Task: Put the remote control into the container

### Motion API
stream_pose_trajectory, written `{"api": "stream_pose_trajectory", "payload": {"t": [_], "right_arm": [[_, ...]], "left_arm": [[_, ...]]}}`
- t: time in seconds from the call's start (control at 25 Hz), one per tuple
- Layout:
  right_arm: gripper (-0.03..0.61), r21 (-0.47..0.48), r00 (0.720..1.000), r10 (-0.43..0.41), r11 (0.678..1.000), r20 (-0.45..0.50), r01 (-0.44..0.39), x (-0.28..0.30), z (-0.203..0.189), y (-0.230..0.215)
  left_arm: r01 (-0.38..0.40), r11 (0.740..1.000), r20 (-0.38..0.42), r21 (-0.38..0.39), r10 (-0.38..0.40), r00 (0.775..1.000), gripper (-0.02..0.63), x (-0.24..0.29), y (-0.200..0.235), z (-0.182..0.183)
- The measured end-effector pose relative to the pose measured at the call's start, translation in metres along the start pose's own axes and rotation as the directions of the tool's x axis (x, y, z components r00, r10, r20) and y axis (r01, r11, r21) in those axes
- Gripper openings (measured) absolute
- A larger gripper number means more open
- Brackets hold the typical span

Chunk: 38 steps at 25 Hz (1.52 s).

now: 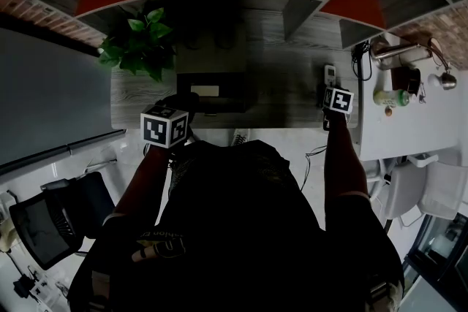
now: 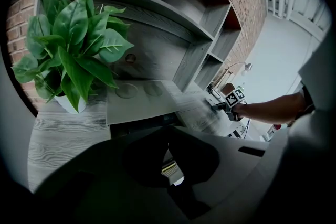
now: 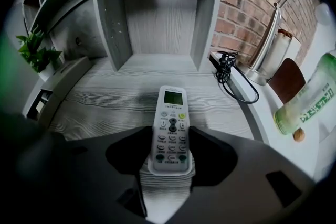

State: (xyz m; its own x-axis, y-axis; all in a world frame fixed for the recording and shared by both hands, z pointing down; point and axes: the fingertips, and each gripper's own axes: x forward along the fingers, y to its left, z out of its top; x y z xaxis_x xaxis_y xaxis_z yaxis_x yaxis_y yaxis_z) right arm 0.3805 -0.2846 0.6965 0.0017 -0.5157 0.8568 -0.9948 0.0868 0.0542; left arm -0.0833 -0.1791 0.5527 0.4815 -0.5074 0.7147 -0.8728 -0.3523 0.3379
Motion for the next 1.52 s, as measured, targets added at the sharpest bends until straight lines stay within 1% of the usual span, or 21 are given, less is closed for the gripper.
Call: {"api": "stream_pose_trajectory", "payload": {"t": [0.08, 0.24, 0.32, 0.4, 0.48, 0.56, 0.64, 0.68, 0.76, 0.84, 0.88, 0.92, 0.96, 1.08, 1.12, 1.2, 1.24, 1.28, 1.32, 1.36, 1.52], "right_arm": [[0.227, 0.009, 1.000, 0.004, 1.000, 0.006, -0.004, 0.000, -0.001, 0.001], [0.227, 0.057, 0.998, 0.050, 0.997, 0.049, -0.053, -0.014, 0.002, 0.019], [0.226, 0.031, 0.994, 0.073, 0.997, 0.079, -0.075, -0.022, 0.006, 0.031], [0.226, -0.018, 0.987, 0.125, 0.992, 0.101, -0.124, -0.033, 0.011, 0.054], [0.227, -0.087, 0.972, 0.204, 0.977, 0.117, -0.194, -0.044, 0.014, 0.089], [0.227, -0.172, 0.952, 0.280, 0.951, 0.120, -0.258, -0.055, 0.014, 0.128], [0.227, -0.282, 0.927, 0.359, 0.906, 0.112, -0.317, -0.068, 0.015, 0.174], [0.227, -0.343, 0.912, 0.399, 0.874, 0.100, -0.345, -0.076, 0.015, 0.198], [0.227, -0.462, 0.877, 0.476, 0.793, 0.064, -0.397, -0.091, 0.013, 0.247], [0.227, -0.565, 0.838, 0.545, 0.695, 0.013, -0.444, -0.106, 0.011, 0.294], [0.227, -0.613, 0.820, 0.573, 0.640, -0.023, -0.464, -0.112, 0.008, 0.316], [0.227, -0.660, 0.804, 0.590, 0.578, -0.069, -0.480, -0.116, 0.003, 0.336], [0.227, -0.705, 0.793, 0.597, 0.509, -0.123, -0.493, -0.119, -0.003, 0.353], [0.227, -0.799, 0.772, 0.562, 0.295, -0.298, -0.524, -0.118, -0.027, 0.390], [0.227, -0.814, 0.767, 0.539, 0.233, -0.347, -0.532, -0.116, -0.034, 0.398], [0.227, -0.835, 0.767, 0.490, 0.129, -0.415, -0.535, -0.111, -0.042, 0.408], [0.227, -0.846, 0.772, 0.466, 0.088, -0.432, -0.526, -0.108, -0.043, 0.411], [0.227, -0.854, 0.780, 0.443, 0.056, -0.443, -0.517, -0.105, -0.043, 0.414], [0.227, -0.857, 0.784, 0.425, 0.035, -0.452, -0.513, -0.103, -0.043, 0.416], [0.227, -0.857, 0.784, 0.416, 0.022, -0.460, -0.515, -0.101, -0.044, 0.420], [0.227, -0.846, 0.769, 0.409, -0.014, -0.492, -0.534, -0.101, -0.048, 0.434]], "left_arm": [[-0.003, 1.000, 0.004, 0.001, 0.003, 1.000, 0.006, -0.003, 0.002, 0.000], [-0.011, 1.000, 0.002, -0.002, 0.011, 1.000, 0.006, -0.011, 0.009, -0.004], [-0.013, 1.000, -0.005, -0.005, 0.013, 1.000, 0.006, -0.013, 0.012, -0.008], [-0.012, 1.000, -0.009, -0.003, 0.012, 1.000, 0.006, -0.014, 0.014, -0.010], [-0.011, 1.000, -0.013, 0.004, 0.011, 1.000, 0.006, -0.016, 0.016, -0.012], [-0.010, 1.000, -0.020, 0.010, 0.011, 1.000, 0.006, -0.018, 0.020, -0.015], [-0.010, 1.000, -0.025, 0.013, 0.010, 1.000, 0.006, -0.021, 0.023, -0.019], [-0.010, 1.000, -0.026, 0.013, 0.010, 1.000, 0.006, -0.024, 0.025, -0.021], [-0.012, 1.000, -0.023, 0.009, 0.012, 1.000, 0.006, -0.030, 0.030, -0.026], [-0.017, 1.000, -0.018, -0.002, 0.016, 1.000, 0.006, -0.037, 0.034, -0.031], [-0.020, 1.000, -0.015, -0.008, 0.020, 1.000, 0.006, -0.041, 0.037, -0.034], [-0.023, 1.000, -0.012, -0.016, 0.023, 1.000, 0.006, -0.045, 0.040, -0.037], [-0.027, 0.999, -0.010, -0.024, 0.027, 1.000, 0.006, -0.049, 0.044, -0.040], [-0.037, 0.999, 0.001, -0.041, 0.037, 0.999, 0.006, -0.061, 0.054, -0.048], [-0.039, 0.998, 0.009, -0.044, 0.040, 0.999, 0.006, -0.065, 0.058, -0.048], [-0.047, 0.997, 0.022, -0.056, 0.049, 0.999, 0.006, -0.072, 0.065, -0.049], [-0.051, 0.997, 0.028, -0.063, 0.053, 0.998, 0.006, -0.076, 0.068, -0.050], [-0.055, 0.996, 0.034, -0.070, 0.058, 0.998, 0.006, -0.079, 0.072, -0.050], [-0.061, 0.995, 0.038, -0.077, 0.064, 0.997, 0.006, -0.083, 0.075, -0.050], [-0.065, 0.995, 0.041, -0.081, 0.069, 0.997, 0.006, -0.087, 0.078, -0.049], [-0.062, 0.992, 0.060, -0.108, 0.069, 0.996, 0.006, -0.099, 0.085, -0.050]]}}
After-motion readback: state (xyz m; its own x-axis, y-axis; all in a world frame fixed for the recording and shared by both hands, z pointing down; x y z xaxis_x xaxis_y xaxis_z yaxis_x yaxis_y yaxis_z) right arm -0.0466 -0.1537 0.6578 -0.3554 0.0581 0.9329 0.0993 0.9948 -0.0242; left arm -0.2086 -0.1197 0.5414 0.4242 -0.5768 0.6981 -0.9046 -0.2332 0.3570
